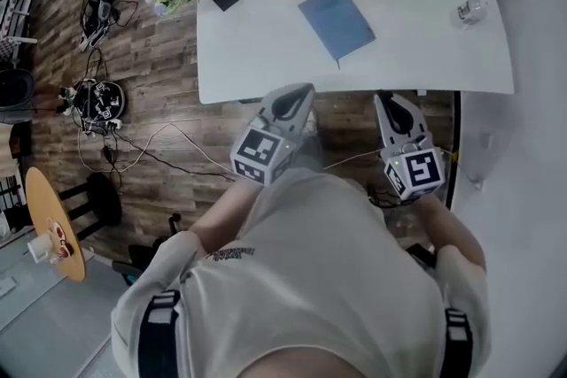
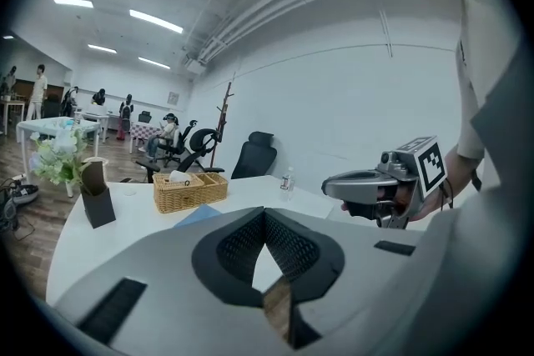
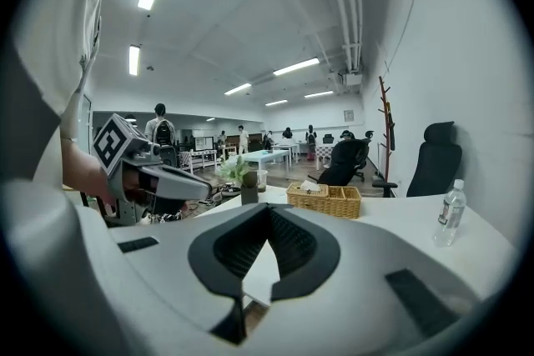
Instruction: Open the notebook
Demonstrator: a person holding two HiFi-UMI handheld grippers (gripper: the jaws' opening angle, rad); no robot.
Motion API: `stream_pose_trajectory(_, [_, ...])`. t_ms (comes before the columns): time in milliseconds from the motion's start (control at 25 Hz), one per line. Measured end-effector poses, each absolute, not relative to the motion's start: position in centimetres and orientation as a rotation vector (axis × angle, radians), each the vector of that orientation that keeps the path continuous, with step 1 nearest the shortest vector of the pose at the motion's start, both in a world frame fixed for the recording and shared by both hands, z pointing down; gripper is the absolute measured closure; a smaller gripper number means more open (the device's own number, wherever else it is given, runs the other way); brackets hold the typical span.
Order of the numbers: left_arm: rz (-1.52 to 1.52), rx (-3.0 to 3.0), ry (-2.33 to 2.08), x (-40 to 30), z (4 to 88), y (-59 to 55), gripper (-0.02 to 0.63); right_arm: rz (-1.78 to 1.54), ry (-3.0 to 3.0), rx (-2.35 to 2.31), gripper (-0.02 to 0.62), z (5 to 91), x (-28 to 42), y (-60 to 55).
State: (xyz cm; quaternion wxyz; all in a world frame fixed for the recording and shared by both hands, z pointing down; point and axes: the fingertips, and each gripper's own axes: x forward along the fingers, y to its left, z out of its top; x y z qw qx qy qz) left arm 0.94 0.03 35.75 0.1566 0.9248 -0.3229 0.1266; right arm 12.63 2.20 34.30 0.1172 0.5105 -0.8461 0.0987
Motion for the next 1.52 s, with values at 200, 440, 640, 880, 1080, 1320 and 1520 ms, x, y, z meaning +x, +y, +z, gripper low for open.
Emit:
stream_pose_trajectory(200, [0.341,2.695,-0.859,1.7,35.0,-4.4,0.606,0.309,-2.451,1.527,0.594,33.7,12.3,-2.1])
stream_pose_trajectory(440, [0.327,2.685,-0.854,2.1,34.3,-7.2,0.606,0.317,-2.434,1.534,0.594,33.2,12.9,-4.7])
stream_pose_trajectory(640, [0.384,2.649,-0.863,2.3,35.4,-8.0,0.606,0.344,-2.444,1.512,0.594,33.6,13.4,-6.3])
stream_pose_trajectory(880, [0.343,2.629,-0.904,3.5,35.1,-9.7,0.606,0.388,-2.463,1.455,0.594,34.6,13.8,-7.8])
stream_pose_trajectory(1080, [0.395,2.586,-0.888,5.3,37.1,-10.7,0.606,0.43,-2.436,1.416,0.593,36.7,15.1,-9.2])
stream_pose_trajectory(1320, [0.475,2.517,-0.838,8.2,41.1,-12.1,0.606,0.573,-2.35,1.439,0.548,40.8,17.7,-11.9])
stream_pose_trajectory(1520, [0.579,2.44,-0.798,10.1,46.0,-13.7,0.606,0.685,-2.262,1.402,0.485,45.9,19.0,-14.1])
